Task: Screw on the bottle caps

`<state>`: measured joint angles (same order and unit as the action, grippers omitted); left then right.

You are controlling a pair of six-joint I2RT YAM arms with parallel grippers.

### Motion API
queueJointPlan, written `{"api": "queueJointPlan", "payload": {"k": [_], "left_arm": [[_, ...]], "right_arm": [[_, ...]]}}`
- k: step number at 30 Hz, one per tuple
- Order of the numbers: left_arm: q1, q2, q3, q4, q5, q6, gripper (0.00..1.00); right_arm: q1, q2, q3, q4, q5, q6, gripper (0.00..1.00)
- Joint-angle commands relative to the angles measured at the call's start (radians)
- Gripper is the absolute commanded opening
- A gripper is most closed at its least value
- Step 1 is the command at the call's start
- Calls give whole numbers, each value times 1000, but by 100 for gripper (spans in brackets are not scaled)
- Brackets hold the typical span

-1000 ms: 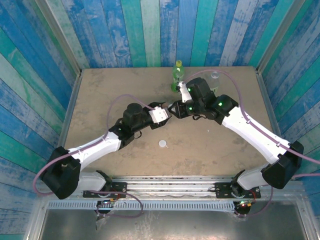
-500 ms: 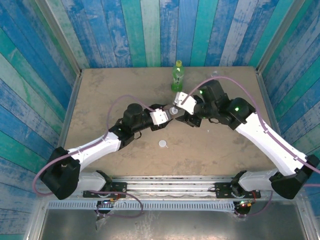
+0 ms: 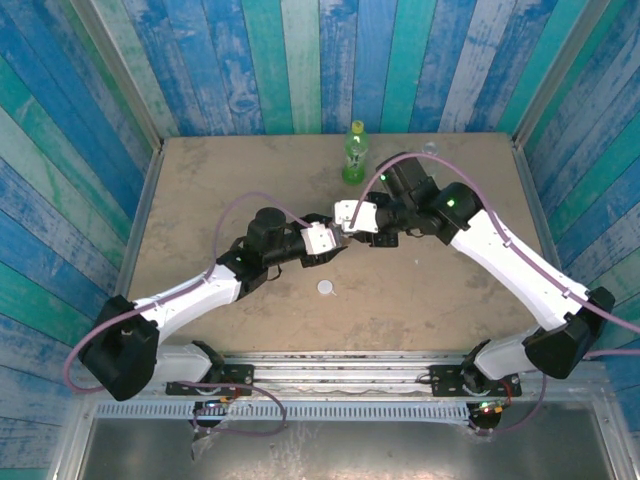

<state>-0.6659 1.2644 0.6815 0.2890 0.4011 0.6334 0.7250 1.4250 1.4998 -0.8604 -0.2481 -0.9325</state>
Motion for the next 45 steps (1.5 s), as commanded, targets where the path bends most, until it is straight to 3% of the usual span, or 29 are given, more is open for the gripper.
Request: {"api": "queueJointPlan", "payload": {"k": [1, 7, 10, 13, 15, 17, 19, 21, 23, 26, 28, 31, 35, 41, 45], "left_arm": [[-3, -66, 13, -5, 21, 12, 49], [-3, -72, 9, -3, 18, 14, 49], [-4, -74, 1, 17, 9, 11, 49], [-3, -72, -2, 54, -23, -7, 49], [-3, -71, -4, 82, -52, -11, 49], [-3, -65, -2, 96, -77, -8, 49], [-3, -53, 4, 102, -89, -4, 49], [-3, -38, 10, 105, -87, -3, 49], [-2, -30, 10, 112, -82, -4, 49], [-3, -33, 5, 116, -66, -12, 49], [-3, -37, 4, 104, -53, -15, 49], [-2, -44, -9, 94, -44, -17, 49], [-3, -64, -42, 109, -26, -28, 48], [-3, -87, -49, 67, 46, -29, 48], [-3, -90, -43, 52, 71, -26, 48]], "right_arm": [[7, 14, 16, -25, -15, -12, 39], [6, 34, 27, -28, -2, -6, 27], [6, 32, 29, -28, 10, 11, 14], [7, 31, 39, -11, 27, 150, 12], [2, 25, 19, 66, 83, 380, 14], [1, 22, -2, 164, 171, 723, 8], [0, 28, -23, 219, 152, 1022, 1], [2, 38, -54, 245, 122, 1347, 1], [1, 40, -89, 276, 60, 1528, 1], [-4, 18, -145, 321, 55, 1616, 6], [-11, 2, -153, 317, 49, 1550, 16], [-16, -40, -154, 298, 43, 1304, 36], [-16, -128, -184, 244, 9, 801, 52], [-4, -221, -218, 187, -78, 238, 53], [25, -189, -176, 113, -97, 68, 52]]}}
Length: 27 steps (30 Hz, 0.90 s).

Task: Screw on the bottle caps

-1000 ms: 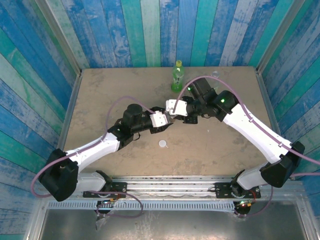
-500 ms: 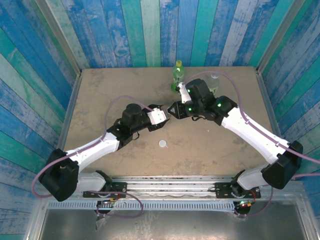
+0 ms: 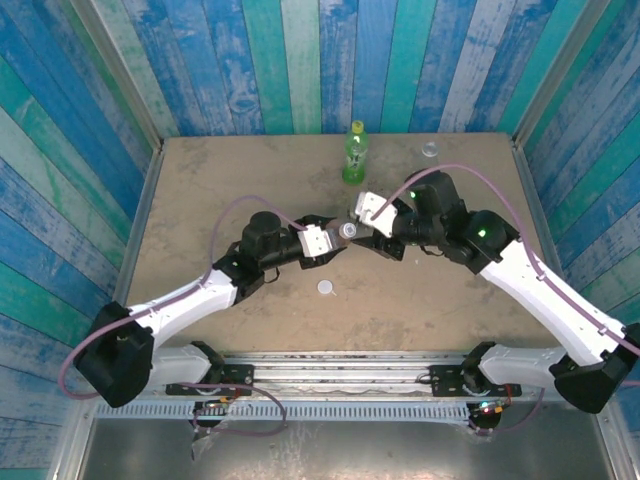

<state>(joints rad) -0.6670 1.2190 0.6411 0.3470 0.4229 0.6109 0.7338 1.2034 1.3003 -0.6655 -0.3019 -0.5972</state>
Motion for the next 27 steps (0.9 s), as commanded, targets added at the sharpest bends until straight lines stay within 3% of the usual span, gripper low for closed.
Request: {"api": "queueJointPlan", "payload": {"k": [1, 10, 17, 21, 27], "left_arm": [[-2, -48, -1, -9, 53, -1, 48], [-2, -69, -1, -37, 56, 15, 48], [-3, -71, -1, -42, 61, 13, 48], [-3, -79, 2, -46, 71, 10, 48], [-3, -81, -3, -47, 65, 10, 48]], "right_arm": [[19, 43, 33, -98, -42, -283, 52], [22, 135, 94, -121, -8, -280, 40], [22, 153, 107, -127, 16, -284, 37], [22, 151, 96, -127, 47, -290, 41], [22, 144, 107, -136, -7, -266, 24]]}}
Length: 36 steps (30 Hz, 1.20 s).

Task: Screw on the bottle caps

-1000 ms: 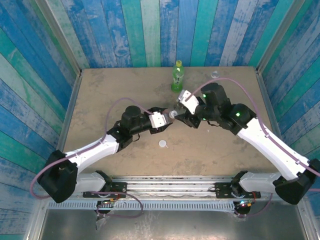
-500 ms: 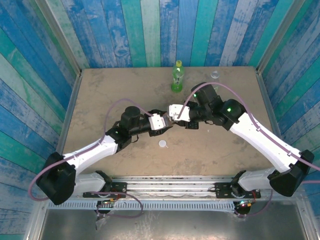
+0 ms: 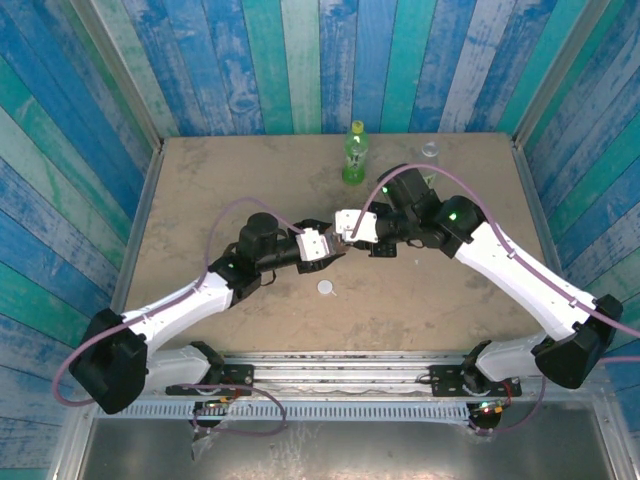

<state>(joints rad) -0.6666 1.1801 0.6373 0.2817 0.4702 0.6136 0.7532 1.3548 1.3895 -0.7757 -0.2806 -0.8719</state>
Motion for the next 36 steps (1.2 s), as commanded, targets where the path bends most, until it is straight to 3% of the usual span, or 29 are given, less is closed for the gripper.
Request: {"api": "queueJointPlan", "payload": {"k": [1, 6, 9, 16, 19, 21, 24, 28, 29, 32, 36], "left_arm": [[-4, -41, 1, 20, 16, 8, 48], [-4, -42, -3, 40, -4, 1, 48], [-4, -40, -8, 61, -25, -14, 48], [-4, -26, -37, 115, -39, -41, 49], [-4, -30, -56, 146, -32, -57, 49], [-4, -34, -71, 170, -31, -69, 48], [-4, -47, -86, 177, -30, -85, 49], [-4, -57, -103, 192, -17, -133, 47], [-4, -55, -101, 193, -6, -152, 47], [-1, -40, -110, 243, 39, -233, 47], [10, 23, -101, 359, 157, -366, 46]], "right_arm": [[3, -9, 19, -25, -43, 16, 20], [3, -19, 28, -4, -36, 180, 13], [3, -47, -3, 109, 44, 482, 7], [46, -164, -235, 429, 77, 1081, 1], [58, -148, -250, 387, 127, 1367, 1], [58, -133, -225, 313, 127, 1455, 1], [58, -144, -192, 273, 107, 1399, 9], [57, -202, -188, 260, 70, 1054, 46], [52, -223, -186, 253, 72, 981, 51], [28, -295, -212, 274, 67, 831, 58], [-44, -391, -311, 439, -97, 728, 67]]}}
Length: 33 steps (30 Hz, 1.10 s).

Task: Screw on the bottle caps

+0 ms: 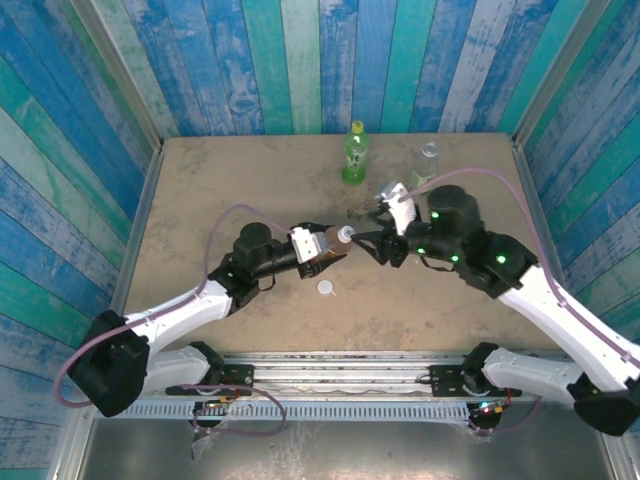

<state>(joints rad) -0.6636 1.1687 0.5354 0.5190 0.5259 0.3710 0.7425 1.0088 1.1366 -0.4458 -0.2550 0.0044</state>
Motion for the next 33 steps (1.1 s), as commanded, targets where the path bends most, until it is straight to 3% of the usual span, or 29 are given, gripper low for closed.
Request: {"api": "queueJointPlan", "payload": {"k": [1, 5, 10, 15, 25, 27, 30, 33], "left_arm": [[8, 53, 4, 165, 140, -162, 46], [10, 126, 36, 312, 264, -309, 46], [10, 178, 81, 350, 372, -346, 48], [10, 191, 89, 362, 378, -334, 48], [10, 170, 31, 438, 324, -356, 49], [10, 164, 28, 435, 318, -349, 49], [10, 161, 29, 422, 318, -329, 50], [10, 158, 34, 401, 322, -315, 50]], "right_arm": [[-45, -68, -94, 175, -155, -154, 69], [-72, -99, -182, 322, -249, -179, 70], [-105, -71, -195, 368, -394, -192, 66], [-111, -34, -208, 378, -461, -208, 59], [-116, 8, -200, 378, -474, -170, 28], [-116, 12, -199, 378, -463, -167, 31], [-115, 22, -194, 371, -426, -178, 47], [-115, 37, -181, 360, -418, -181, 47]]}}
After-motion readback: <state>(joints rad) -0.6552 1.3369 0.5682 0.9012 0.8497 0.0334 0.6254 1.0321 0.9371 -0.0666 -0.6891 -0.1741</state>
